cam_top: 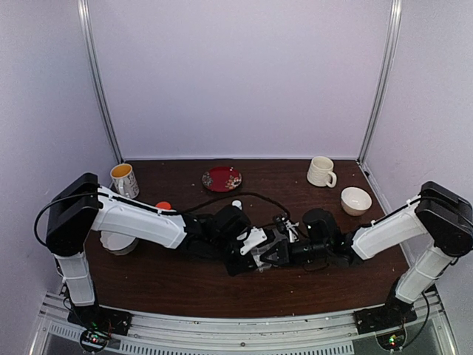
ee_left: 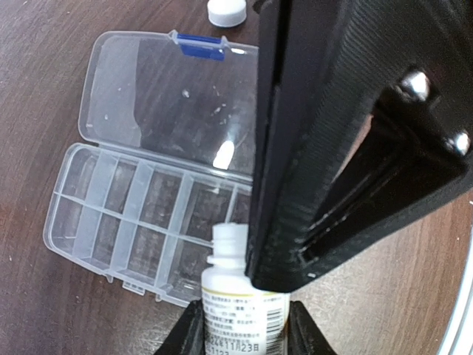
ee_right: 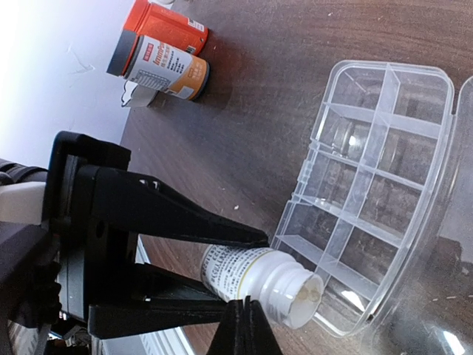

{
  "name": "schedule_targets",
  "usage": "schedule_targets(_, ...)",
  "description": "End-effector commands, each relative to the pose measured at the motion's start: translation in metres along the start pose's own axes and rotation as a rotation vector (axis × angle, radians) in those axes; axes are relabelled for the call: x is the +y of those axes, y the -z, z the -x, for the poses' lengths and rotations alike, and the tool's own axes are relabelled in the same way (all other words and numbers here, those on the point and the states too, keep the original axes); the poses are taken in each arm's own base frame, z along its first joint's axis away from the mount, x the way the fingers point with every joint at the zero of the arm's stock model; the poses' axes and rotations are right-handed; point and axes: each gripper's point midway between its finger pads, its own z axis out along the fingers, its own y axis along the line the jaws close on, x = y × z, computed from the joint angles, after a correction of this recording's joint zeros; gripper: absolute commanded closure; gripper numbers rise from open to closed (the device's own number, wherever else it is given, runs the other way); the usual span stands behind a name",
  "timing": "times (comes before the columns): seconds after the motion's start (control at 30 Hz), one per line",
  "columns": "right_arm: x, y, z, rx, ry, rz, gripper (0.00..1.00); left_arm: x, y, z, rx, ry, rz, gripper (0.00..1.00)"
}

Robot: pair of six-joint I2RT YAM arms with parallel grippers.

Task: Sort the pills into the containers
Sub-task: Pour the pill into the compartment of the pill container.

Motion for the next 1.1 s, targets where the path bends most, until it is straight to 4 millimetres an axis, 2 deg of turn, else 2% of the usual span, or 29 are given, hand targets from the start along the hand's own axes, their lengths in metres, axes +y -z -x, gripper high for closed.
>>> schedule_targets(0.0,-0.011,0.003,0.000,-0.009,-0.009,-0.054,1.00,-0.006,-0.002,0.016,-0.037,-0.023,-0.030,1.00)
schedule_targets(0.27,0.018,0.024,0.019,-0.111,0.040,0.034,1.00,-0.006,-0.002,0.016,-0.024,-0.026,-0.029,1.00)
schedule_targets(0.33,0.016,0.021,0.017,-0.097,0.038,0.030,1.00,-0.006,-0.002,0.016,-0.022,-0.027,-0.030,1.00)
schedule_targets(0.47,-0.006,0.005,0.002,-0.020,0.004,-0.027,1.00,-0.007,-0.003,0.017,-0.017,-0.027,-0.032,1.00)
schedule_targets(0.6,-0.020,0.001,-0.004,0.017,-0.003,-0.091,1.00,-0.006,-0.003,0.017,-0.007,-0.026,-0.031,1.00)
schedule_targets(0.67,-0.018,0.004,-0.002,0.010,0.006,-0.095,1.00,-0.006,-0.004,0.017,-0.003,-0.026,-0.031,1.00)
schedule_targets(0.9,0.011,0.021,0.015,-0.085,0.044,0.002,1.00,-0.006,-0.006,0.016,0.006,-0.027,-0.033,1.00)
schedule_targets(1.0,0.015,0.017,0.014,-0.072,0.033,0.032,1.00,-0.006,-0.007,0.016,0.006,-0.028,-0.032,1.00)
schedule_targets(1.07,0.008,0.011,0.008,-0.050,0.012,0.035,1.00,-0.006,-0.008,0.015,0.009,-0.027,-0.031,1.00)
